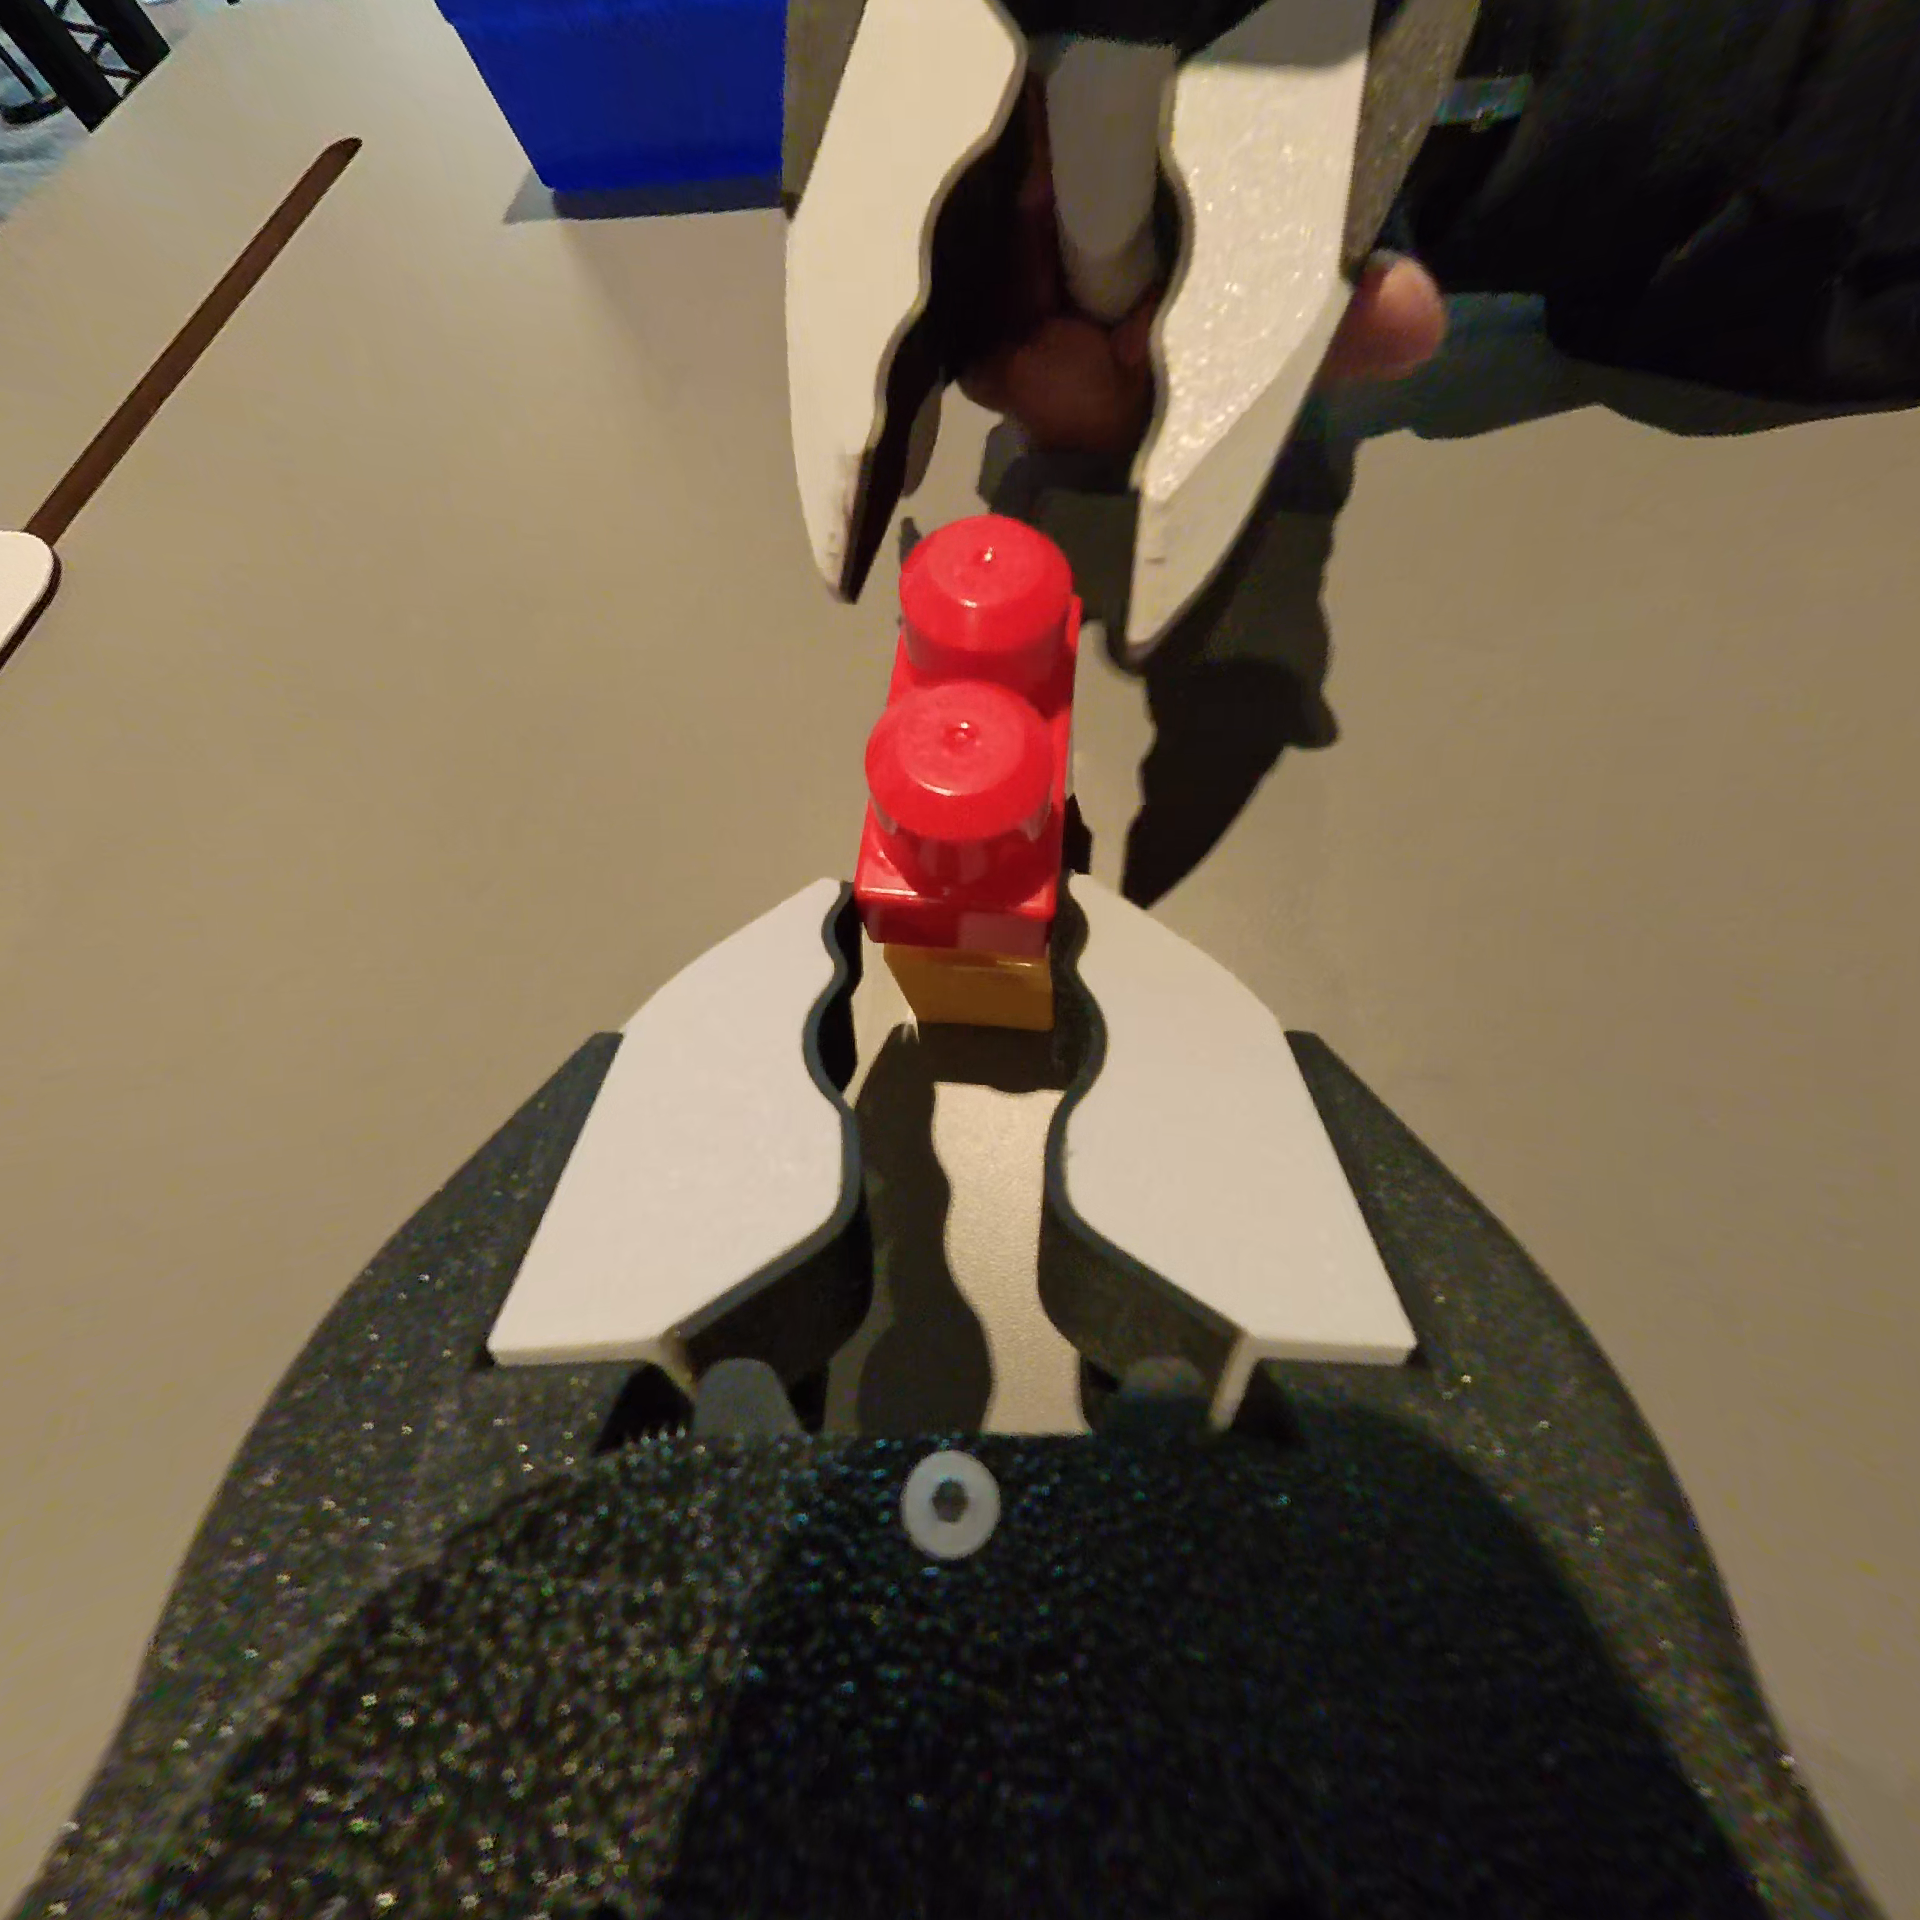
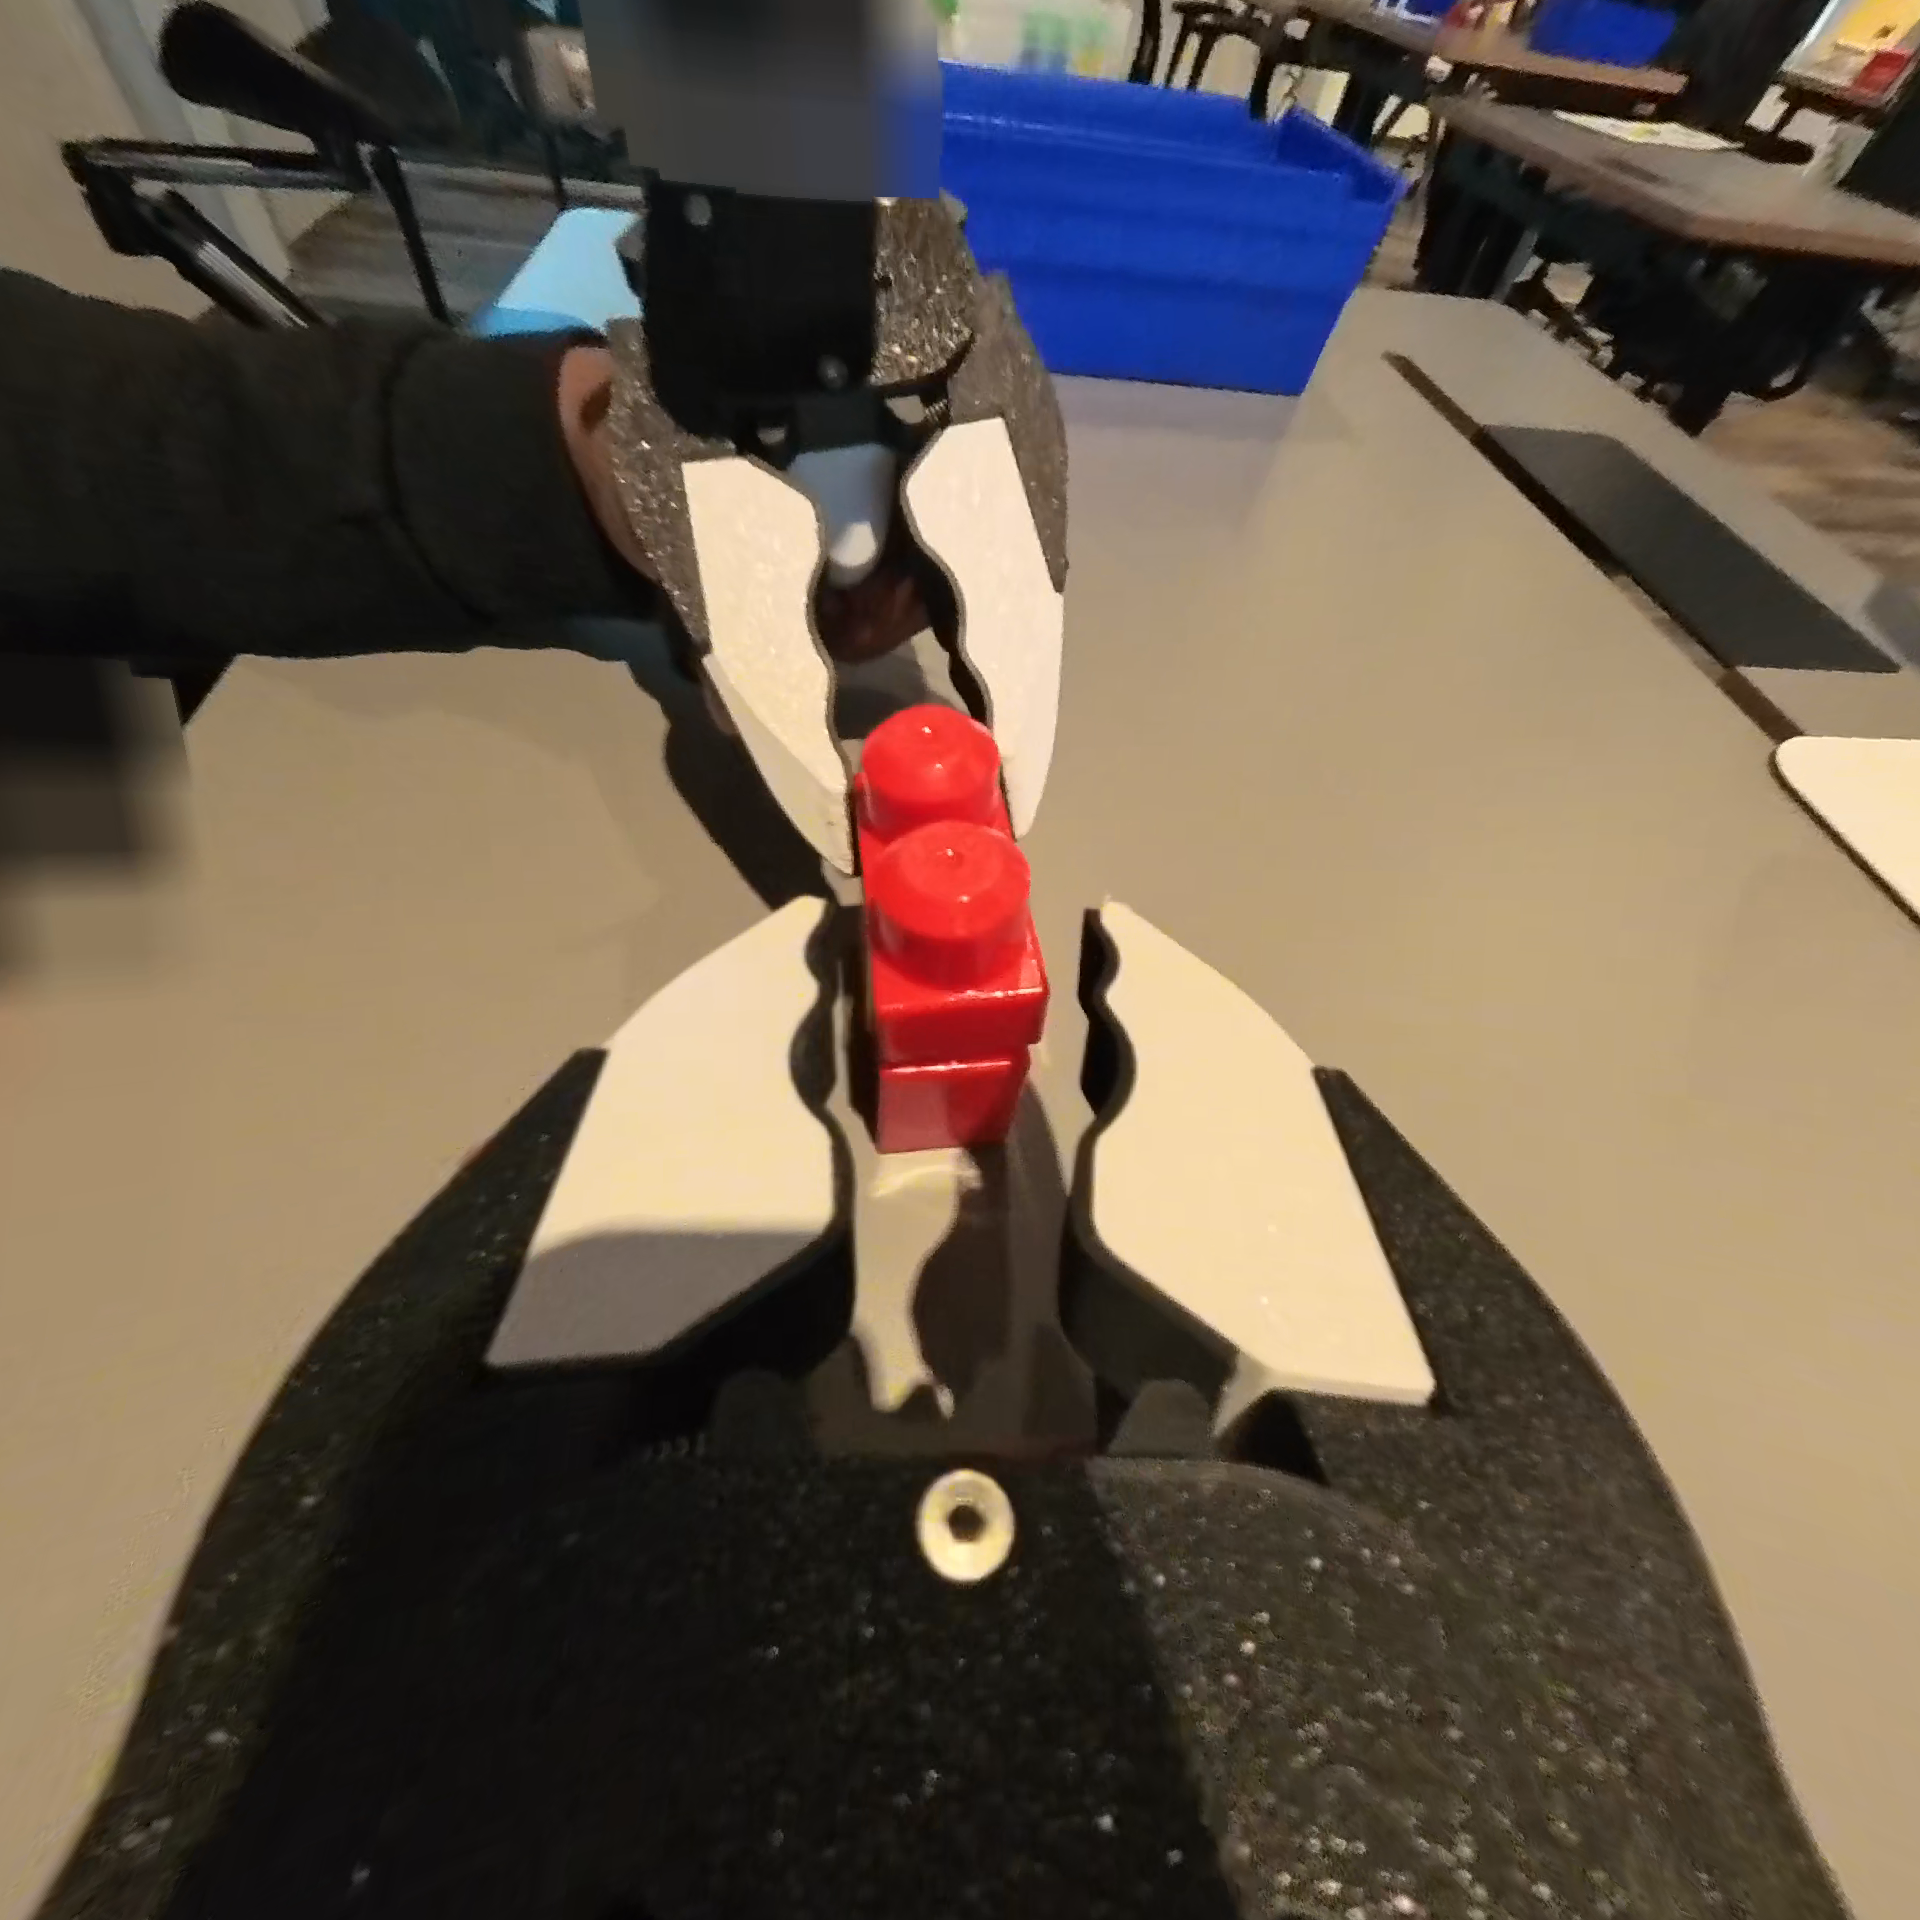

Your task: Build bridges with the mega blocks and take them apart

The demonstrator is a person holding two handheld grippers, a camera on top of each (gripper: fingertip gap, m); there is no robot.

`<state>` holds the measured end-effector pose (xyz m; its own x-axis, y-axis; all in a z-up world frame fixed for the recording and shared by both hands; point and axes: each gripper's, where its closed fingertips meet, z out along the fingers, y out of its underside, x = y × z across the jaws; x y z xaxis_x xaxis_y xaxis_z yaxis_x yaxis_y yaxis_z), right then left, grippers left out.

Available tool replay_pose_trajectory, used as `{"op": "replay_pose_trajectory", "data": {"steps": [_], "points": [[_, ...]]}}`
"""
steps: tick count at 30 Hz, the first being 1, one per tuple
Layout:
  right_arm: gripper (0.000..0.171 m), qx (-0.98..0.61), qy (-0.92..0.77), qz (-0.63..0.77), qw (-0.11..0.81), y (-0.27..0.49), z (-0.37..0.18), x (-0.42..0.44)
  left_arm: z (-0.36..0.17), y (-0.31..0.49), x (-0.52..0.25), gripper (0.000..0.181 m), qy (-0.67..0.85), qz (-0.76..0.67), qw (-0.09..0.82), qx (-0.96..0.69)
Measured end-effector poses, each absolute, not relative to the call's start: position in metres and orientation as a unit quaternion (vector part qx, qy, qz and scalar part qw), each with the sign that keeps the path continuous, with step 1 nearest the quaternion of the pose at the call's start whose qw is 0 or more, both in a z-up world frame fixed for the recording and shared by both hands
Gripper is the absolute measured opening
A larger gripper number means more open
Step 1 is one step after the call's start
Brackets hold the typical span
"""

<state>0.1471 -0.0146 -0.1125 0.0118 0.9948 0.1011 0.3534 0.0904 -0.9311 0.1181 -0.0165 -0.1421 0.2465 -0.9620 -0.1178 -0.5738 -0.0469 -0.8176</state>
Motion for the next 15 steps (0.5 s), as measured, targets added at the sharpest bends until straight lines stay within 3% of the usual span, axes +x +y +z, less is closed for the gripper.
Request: {"op": "replay_pose_trajectory", "data": {"steps": [3,15], "points": [[0.028,-0.563,-0.601,0.367,0.432,-0.015,-0.116,0.145,-0.142,-0.016,0.118,0.034,0.561,-0.247,0.398,-0.683],[0.028,-0.584,-0.594,0.371,0.411,-0.015,-0.118,0.145,-0.12,-0.02,0.119,0.038,0.534,-0.316,0.423,-0.66]]}}
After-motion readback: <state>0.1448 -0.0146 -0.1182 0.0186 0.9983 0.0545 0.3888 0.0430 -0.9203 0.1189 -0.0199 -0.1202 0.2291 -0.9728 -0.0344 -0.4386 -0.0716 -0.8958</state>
